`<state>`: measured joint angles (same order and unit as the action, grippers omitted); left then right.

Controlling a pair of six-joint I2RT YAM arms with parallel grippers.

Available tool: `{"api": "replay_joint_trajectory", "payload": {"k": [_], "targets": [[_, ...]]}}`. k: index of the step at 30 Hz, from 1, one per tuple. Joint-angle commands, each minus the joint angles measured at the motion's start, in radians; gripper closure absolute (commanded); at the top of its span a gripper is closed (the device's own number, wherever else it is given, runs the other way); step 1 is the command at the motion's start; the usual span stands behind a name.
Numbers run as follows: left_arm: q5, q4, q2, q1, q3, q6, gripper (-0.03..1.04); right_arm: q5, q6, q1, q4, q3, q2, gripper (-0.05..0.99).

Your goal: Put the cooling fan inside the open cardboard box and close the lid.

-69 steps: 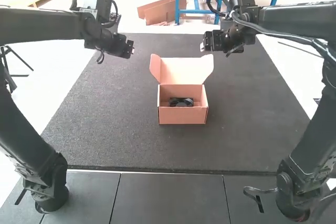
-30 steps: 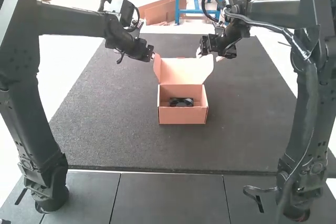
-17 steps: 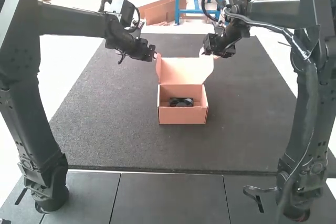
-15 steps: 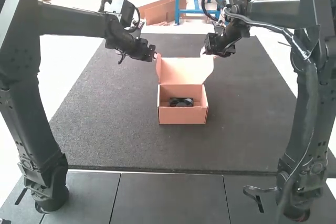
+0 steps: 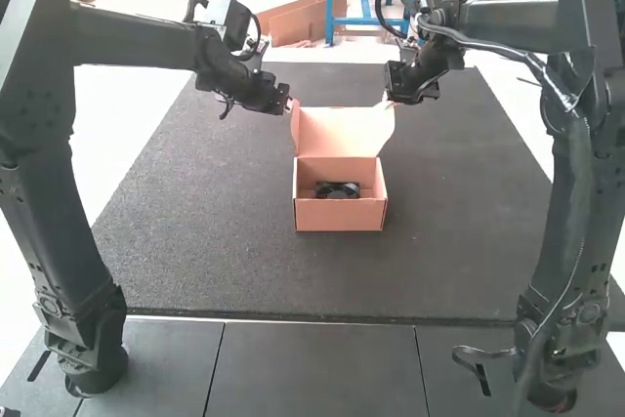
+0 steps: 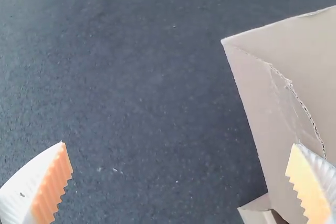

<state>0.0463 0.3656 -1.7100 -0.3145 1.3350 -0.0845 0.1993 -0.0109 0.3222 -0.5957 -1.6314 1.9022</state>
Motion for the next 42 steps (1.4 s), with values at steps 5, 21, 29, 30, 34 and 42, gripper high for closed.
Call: {"api": "replay_joint_trajectory", "payload": {"k": [5,21,29,30,34,42], "targets": [[0.010,-0.005,-0.002,-0.023,0.027,-0.017,0.04,-0.011,0.002,-0.008,0.004,-0.033,-0.003,0.95],[0.010,0.026,0.021,-0.060,0.033,-0.047,0.04,-0.063,0.020,0.032,-0.049,-0.005,-0.086,0.95],[0.010,0.052,0.046,-0.058,0.033,-0.046,0.04,-0.069,0.019,0.043,-0.059,0.050,-0.141,0.95],[0.009,0.052,0.049,-0.057,0.033,-0.046,0.04,-0.069,0.019,0.043,-0.061,0.056,-0.149,0.95],[0.009,0.064,0.059,-0.060,0.033,-0.044,0.04,-0.067,0.019,0.043,-0.072,0.077,-0.176,0.95],[0.010,0.075,0.081,-0.060,0.026,-0.044,0.04,-0.060,0.020,0.046,-0.090,0.107,-0.210,0.95]]}}
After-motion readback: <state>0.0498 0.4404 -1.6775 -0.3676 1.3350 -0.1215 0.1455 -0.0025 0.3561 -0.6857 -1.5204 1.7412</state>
